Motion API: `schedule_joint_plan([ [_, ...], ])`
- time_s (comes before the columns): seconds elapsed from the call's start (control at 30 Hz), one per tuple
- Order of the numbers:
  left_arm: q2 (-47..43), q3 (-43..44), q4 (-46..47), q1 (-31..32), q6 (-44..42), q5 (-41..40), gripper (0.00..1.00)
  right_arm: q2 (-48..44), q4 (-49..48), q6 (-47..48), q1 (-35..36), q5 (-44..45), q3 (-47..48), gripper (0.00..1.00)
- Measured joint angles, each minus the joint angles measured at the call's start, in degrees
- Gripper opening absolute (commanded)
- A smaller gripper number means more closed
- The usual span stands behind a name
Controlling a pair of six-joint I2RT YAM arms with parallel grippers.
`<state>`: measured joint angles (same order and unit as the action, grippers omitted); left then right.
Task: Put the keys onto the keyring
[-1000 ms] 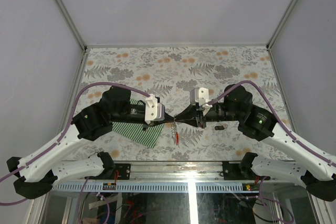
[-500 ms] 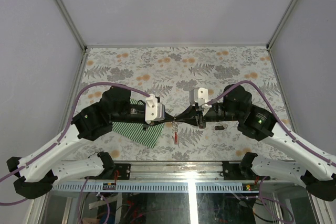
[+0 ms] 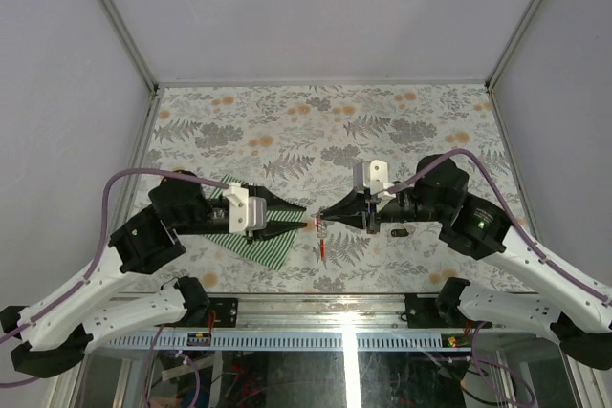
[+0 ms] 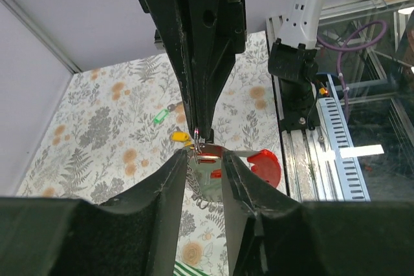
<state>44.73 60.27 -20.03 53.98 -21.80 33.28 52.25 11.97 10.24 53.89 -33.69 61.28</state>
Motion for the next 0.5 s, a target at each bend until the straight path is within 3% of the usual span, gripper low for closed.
schedule_joint_plan([
  [0.5, -0.2, -2.6, 5.0, 0.0, 3.2, -0.1, 0.26, -0.9, -2.1, -0.4, 0.0, -0.5, -0.1, 0.00],
])
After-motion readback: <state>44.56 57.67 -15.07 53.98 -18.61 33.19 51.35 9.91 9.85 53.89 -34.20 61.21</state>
